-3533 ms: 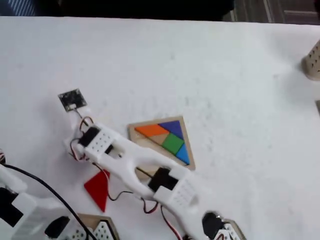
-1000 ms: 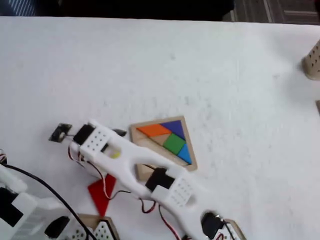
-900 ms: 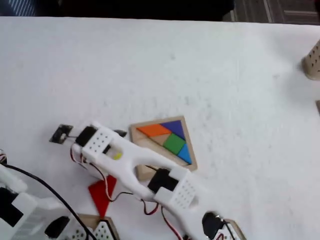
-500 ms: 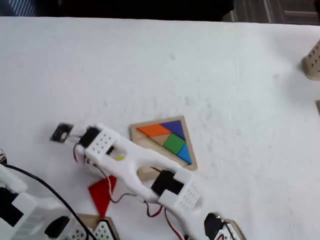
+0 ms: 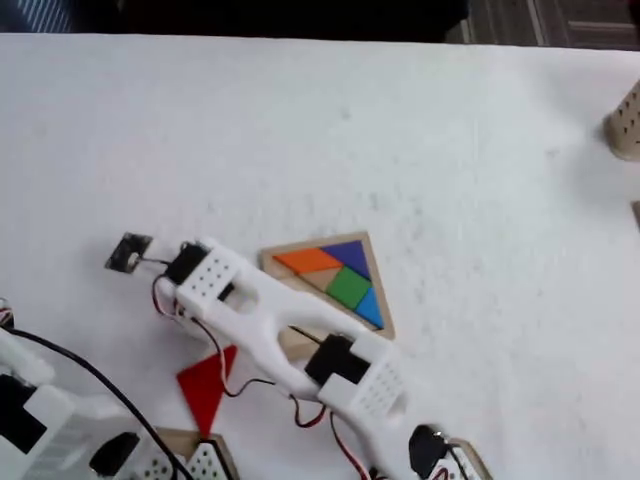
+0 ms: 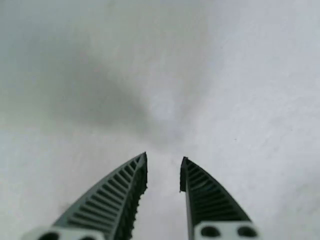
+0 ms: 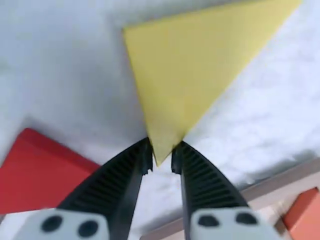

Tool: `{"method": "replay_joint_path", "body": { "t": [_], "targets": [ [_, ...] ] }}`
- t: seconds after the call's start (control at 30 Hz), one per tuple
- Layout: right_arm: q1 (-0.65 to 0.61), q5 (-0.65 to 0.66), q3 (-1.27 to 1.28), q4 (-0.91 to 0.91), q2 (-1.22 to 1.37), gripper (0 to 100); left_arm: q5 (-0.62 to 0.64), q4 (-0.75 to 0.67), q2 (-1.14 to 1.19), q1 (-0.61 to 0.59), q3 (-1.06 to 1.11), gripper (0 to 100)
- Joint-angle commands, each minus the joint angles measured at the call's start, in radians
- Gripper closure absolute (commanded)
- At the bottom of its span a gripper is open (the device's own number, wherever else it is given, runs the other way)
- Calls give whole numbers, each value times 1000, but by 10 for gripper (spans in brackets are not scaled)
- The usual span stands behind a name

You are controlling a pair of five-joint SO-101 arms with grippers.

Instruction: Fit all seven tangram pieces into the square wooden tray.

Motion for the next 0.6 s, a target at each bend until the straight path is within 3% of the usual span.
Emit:
{"method": "replay_joint_path", "body": {
  "t": [0.0,0.23,0.57],
  "targets": [
    [-27,-84,-38,-8,-53,872,-12,-21,-22,21,-8,976],
    [-64,-264,-100,-125,-47,577,-12,-21,-22,21,-6,976],
    [-58,-450,-101,-275,16,533,-12,-23,-22,24,-5,976]
  ]
}}
